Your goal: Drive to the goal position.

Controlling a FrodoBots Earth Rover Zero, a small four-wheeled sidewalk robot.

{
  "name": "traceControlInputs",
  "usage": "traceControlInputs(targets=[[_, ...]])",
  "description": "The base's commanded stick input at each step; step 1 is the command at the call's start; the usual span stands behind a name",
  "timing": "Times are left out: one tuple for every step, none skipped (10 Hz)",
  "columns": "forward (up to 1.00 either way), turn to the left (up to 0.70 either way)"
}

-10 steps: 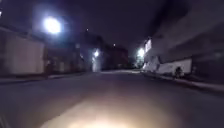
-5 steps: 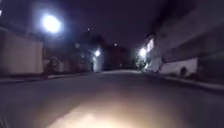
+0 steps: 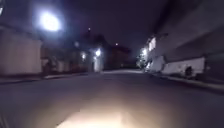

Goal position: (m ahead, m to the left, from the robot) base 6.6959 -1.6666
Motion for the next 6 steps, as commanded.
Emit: traceControlInputs(targets=[[0.7,0.0],[0.7,0.0],[0.7,0.0],[0.7,0.0],[0.7,0.0],[0.7,0.0]])
